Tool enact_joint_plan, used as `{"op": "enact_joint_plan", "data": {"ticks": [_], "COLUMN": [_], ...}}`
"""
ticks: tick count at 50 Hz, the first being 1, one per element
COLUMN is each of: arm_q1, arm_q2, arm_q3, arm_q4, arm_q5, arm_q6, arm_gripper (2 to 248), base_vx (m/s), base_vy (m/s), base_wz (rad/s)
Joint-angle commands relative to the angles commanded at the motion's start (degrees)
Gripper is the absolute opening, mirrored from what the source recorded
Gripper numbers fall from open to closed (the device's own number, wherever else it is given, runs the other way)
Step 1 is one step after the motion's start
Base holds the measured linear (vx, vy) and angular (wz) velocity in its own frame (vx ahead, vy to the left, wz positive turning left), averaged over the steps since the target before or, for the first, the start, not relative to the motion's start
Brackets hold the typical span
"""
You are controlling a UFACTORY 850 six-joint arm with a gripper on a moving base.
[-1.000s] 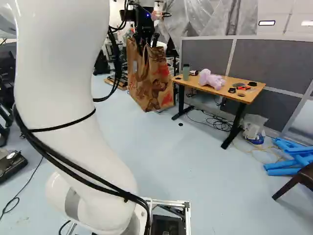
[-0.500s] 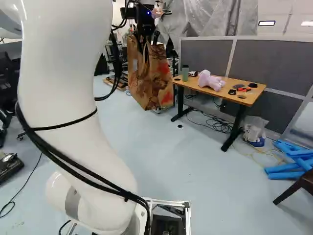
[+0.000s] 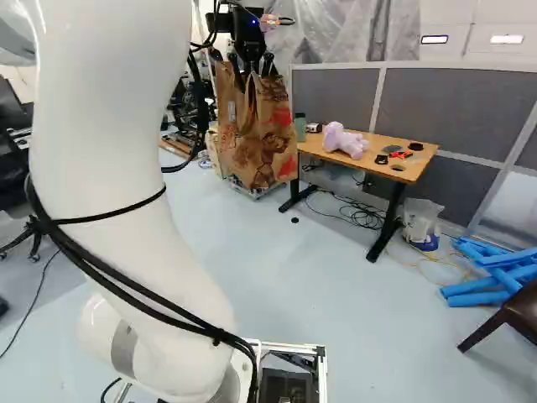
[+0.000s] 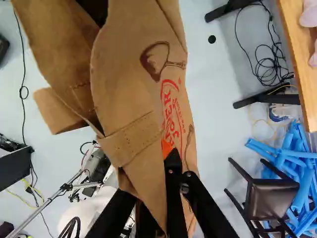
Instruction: Pick up the bag on the ground and place it on the table
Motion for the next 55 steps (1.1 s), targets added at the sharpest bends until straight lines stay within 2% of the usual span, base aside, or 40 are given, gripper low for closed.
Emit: {"op": "enact_joint_plan", "data": {"ticks": [43, 55], "arm_q1": [0.0, 0.0], "arm_q2": [0.0, 0.0], "arm_q3": [0.0, 0.0], "arm_q4": [0.0, 0.0], "arm_q5": [0.0, 0.0], "arm_q6": [0.0, 0.0], "arm_gripper": [22, 22], "base_vx": [0.172, 0.176], "base_vy": [-0.121, -0.055], "base_wz": [-0.324, -0.043]}}
